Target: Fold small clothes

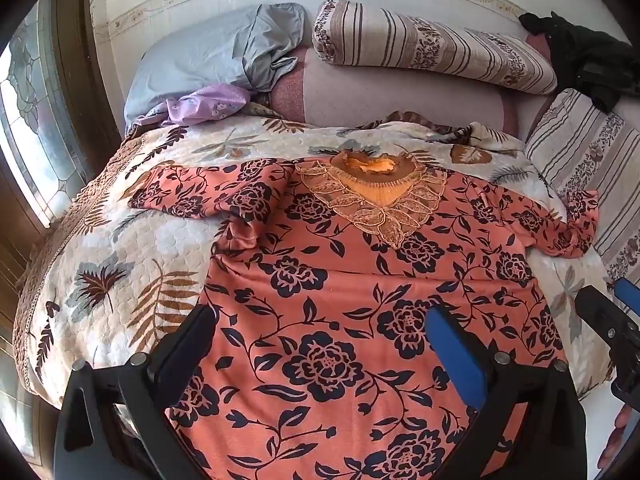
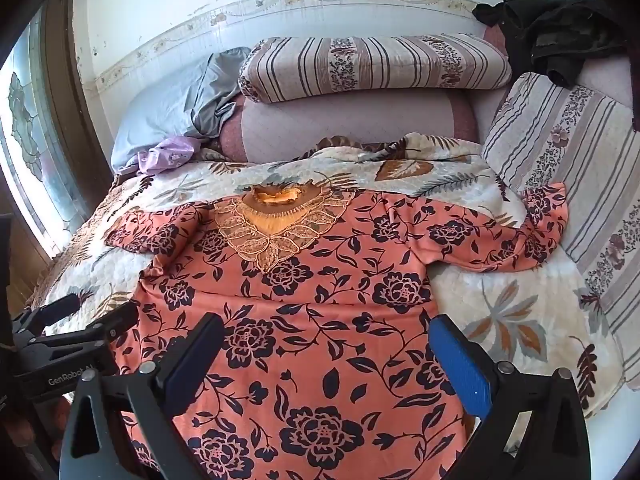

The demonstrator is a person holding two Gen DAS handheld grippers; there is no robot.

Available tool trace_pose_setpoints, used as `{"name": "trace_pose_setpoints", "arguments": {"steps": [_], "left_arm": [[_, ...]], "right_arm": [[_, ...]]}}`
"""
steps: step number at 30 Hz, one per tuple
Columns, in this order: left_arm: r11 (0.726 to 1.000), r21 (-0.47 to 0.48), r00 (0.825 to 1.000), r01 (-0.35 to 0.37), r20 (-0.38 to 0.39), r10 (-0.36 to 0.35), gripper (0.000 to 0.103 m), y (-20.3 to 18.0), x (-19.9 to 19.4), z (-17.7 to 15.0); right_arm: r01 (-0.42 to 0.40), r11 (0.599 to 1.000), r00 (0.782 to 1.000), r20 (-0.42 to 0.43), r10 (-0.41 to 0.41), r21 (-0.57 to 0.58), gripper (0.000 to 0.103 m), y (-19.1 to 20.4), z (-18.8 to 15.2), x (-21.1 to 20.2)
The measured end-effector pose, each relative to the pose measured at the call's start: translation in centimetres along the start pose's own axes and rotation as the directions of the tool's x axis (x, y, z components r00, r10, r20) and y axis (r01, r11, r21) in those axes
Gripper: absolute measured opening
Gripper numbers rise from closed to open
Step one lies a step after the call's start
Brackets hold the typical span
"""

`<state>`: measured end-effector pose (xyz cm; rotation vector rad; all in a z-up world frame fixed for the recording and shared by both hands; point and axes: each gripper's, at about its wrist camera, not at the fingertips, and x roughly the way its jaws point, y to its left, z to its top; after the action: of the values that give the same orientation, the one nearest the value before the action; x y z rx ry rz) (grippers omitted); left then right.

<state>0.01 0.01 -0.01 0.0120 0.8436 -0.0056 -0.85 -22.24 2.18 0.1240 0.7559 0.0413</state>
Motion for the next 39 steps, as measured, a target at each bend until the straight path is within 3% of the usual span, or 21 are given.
{"name": "trace_pose_setpoints", "arguments": {"steps": [39], "left_arm": [[1.000, 0.020, 0.999, -0.021, 0.030, 0.020, 0.103, -0.06, -0.03, 0.29]], "right_arm": [[-0.008, 1.000, 1.000, 0.001, 0.008, -0.003, 0.103, 0.41, 0.77, 0.50]]}}
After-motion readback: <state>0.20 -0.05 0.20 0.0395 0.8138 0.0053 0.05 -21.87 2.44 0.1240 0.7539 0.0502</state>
